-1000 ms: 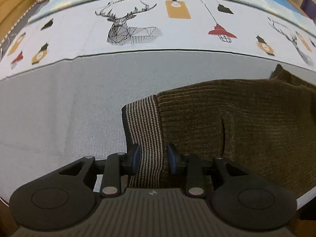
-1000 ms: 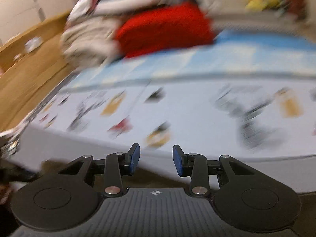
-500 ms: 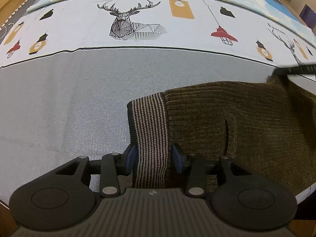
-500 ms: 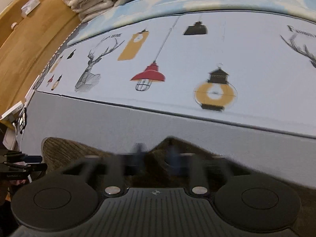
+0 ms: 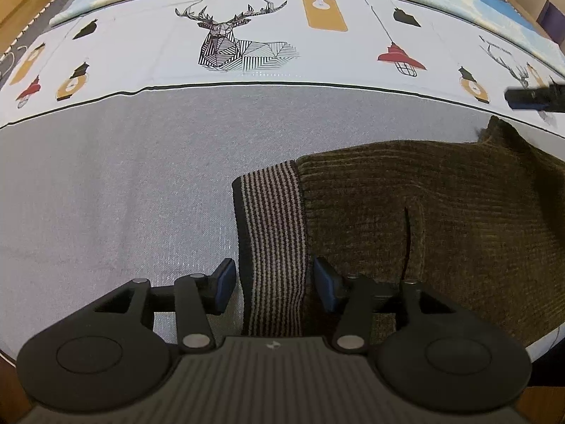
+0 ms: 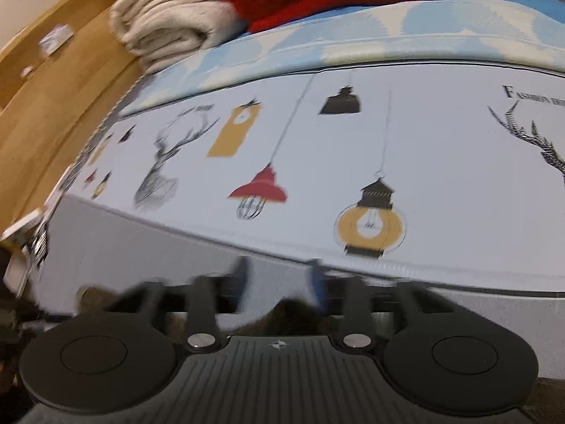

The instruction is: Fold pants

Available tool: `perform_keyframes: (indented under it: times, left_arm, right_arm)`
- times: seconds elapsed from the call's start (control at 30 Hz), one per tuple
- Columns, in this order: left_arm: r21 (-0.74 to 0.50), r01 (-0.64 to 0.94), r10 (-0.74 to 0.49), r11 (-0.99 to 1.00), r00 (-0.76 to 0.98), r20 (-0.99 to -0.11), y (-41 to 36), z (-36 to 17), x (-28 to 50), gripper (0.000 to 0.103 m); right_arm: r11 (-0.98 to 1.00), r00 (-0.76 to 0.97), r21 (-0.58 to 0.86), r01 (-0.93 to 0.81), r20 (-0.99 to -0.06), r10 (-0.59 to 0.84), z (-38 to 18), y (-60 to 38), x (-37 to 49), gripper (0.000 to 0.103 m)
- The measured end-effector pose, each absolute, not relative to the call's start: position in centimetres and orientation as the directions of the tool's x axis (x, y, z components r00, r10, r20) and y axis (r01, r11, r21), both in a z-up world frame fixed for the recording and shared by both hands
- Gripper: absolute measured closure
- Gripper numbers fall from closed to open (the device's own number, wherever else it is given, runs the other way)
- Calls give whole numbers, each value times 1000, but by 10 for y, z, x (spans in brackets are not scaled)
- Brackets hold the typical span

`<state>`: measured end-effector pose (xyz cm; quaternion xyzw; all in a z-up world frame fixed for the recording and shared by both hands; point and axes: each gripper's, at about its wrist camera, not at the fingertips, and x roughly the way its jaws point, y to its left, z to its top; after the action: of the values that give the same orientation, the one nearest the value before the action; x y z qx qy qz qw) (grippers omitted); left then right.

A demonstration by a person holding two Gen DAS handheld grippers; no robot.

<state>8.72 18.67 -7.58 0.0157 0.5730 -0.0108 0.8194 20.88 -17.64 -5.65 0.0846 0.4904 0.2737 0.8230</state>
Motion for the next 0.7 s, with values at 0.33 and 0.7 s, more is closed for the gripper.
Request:
perform_keyframes:
  times: [0.33,0.7]
  left_arm:
    - [36,28,24,999,342,-939,183,-73,87,48]
    - [33,-1,30,999,444,-895,183,-46,84,48]
  right_arm:
    - [836,369,228,-498,-817,443,-69,-144,196,94]
    - [950,585,120,-289,-763,274,-55,-153,210,102]
